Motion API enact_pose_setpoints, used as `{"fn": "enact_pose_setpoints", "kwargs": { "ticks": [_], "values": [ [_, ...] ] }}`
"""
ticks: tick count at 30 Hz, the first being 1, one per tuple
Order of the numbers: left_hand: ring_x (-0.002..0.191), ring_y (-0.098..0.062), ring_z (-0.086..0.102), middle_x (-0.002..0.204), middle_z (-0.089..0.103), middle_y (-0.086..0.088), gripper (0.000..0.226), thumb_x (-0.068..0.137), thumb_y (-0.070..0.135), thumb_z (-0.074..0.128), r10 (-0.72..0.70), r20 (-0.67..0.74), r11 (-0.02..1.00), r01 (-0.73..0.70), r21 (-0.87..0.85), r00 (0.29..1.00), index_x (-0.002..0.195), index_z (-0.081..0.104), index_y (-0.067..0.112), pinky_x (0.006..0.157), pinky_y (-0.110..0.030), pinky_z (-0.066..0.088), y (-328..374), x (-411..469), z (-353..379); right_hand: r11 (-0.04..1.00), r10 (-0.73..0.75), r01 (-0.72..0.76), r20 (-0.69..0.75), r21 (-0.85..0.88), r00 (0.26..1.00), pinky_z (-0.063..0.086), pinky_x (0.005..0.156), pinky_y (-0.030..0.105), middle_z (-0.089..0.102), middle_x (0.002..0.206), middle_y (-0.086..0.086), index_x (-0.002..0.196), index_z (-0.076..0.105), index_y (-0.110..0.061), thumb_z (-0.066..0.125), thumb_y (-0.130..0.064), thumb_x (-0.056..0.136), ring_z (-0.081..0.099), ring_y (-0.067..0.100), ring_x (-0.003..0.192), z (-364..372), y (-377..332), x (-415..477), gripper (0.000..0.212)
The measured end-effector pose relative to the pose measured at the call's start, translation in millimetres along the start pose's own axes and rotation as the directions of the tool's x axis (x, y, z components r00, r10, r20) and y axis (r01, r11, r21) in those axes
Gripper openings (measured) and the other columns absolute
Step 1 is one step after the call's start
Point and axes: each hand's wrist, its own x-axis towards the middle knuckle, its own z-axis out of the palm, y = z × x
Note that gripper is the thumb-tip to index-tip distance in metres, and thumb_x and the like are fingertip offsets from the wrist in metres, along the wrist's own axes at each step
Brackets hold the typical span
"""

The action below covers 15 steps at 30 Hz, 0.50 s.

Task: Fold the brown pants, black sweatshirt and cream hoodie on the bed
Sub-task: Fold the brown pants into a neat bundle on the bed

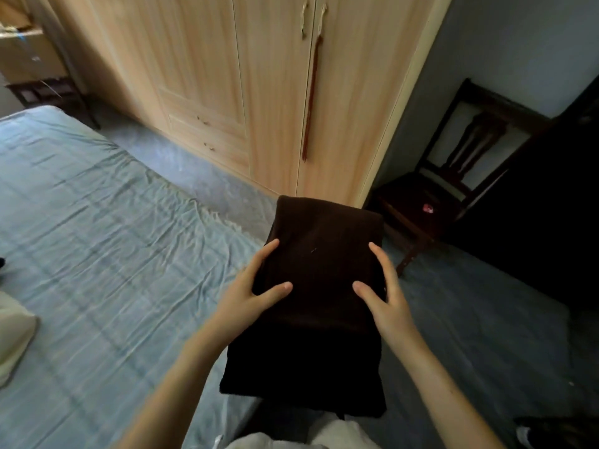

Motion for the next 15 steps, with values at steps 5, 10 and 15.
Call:
{"fn": "enact_pose_setpoints", "kwargs": {
  "ticks": [5, 10, 15],
  "values": [
    [0.121, 0.011, 0.05, 0.13, 0.048, 0.04, 0.069, 0.082, 0.061, 0.065, -0.032, -0.05, 0.999, 0.031, -0.022, 0.998, 0.141, 0.03, 0.059, 0.101, -0.026, 0.042, 31, 64, 62, 0.998, -0.01, 0.013, 0.039, -0.06, 0.999, 0.034, 0.11, 0.028, 0.033, 0.143, -0.045, 0.14, 0.035, -0.063, 0.064, -0.028, 0.096, 0.032, -0.012, 0.137, -75, 0, 66, 0.063],
    [0.125, 0.013, 0.044, 0.135, 0.044, 0.039, 0.06, 0.086, 0.059, 0.057, -0.096, -0.164, 0.993, 0.084, -0.076, 0.982, 0.14, 0.032, 0.059, 0.102, -0.02, 0.037, 37, 123, 84, 0.999, -0.016, 0.023, 0.158, -0.044, 0.987, 0.037, 0.093, 0.015, 0.036, 0.134, -0.052, 0.141, 0.034, -0.062, 0.067, -0.024, 0.094, 0.037, -0.025, 0.124, -101, 6, 147, 0.069],
    [0.122, 0.014, 0.046, 0.13, 0.048, 0.04, 0.055, 0.089, 0.05, 0.058, -0.144, -0.288, 0.986, 0.114, -0.12, 0.947, 0.138, 0.035, 0.059, 0.095, -0.008, 0.04, 28, 197, 73, 0.999, -0.03, 0.039, 0.231, -0.035, 0.972, 0.037, 0.094, 0.016, 0.036, 0.136, -0.05, 0.14, 0.035, -0.064, 0.069, -0.026, 0.092, 0.038, -0.026, 0.122, -94, 13, 250, 0.07]
  ]
}}
